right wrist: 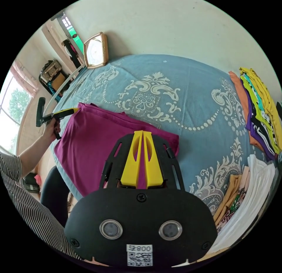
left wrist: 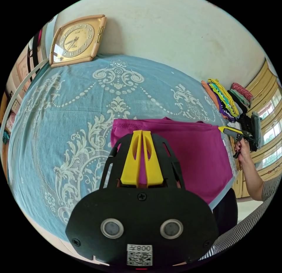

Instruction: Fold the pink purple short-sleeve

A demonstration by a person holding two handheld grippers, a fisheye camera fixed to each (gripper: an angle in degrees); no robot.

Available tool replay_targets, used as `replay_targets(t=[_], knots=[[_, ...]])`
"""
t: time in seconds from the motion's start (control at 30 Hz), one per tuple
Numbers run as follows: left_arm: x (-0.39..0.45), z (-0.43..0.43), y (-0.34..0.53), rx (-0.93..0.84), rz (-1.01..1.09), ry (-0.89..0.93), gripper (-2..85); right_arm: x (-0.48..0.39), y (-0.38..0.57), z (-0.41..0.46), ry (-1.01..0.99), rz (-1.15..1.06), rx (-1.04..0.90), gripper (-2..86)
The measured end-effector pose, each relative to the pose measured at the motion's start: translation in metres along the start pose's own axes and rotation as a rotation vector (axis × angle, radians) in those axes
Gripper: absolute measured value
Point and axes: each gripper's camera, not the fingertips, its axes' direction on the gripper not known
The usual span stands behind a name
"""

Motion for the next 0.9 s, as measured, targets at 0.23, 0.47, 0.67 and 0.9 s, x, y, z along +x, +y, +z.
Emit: replay_targets(t=[0.23, 0.47, 0.67, 0.9], knots=[[-0.019, -0.029, 0.038, 0.008, -0.073, 0.060, 0.4, 0.033, 0.060, -0.006, -0.060, 0.048, -0.056, 0.3], [-0.040, -0.082, 0.132, -0.021, -0.189, 0.109, 2.6, 0.063, 0.173, -0.032, -0.226, 0.222, -0.065, 1.8], [-0.059, -0.085, 0.183, -0.073, -0.351, 0.249, 6.3, 0.105, 0.253, -0.033, -0.406, 0.441, -0.021, 5.6], [-0.036, -0.083, 0.188, -0.164, -0.356, 0.209, 1.9, 0.121, 0.277, -0.019, -0.412, 0.447, -0.025, 6.9]])
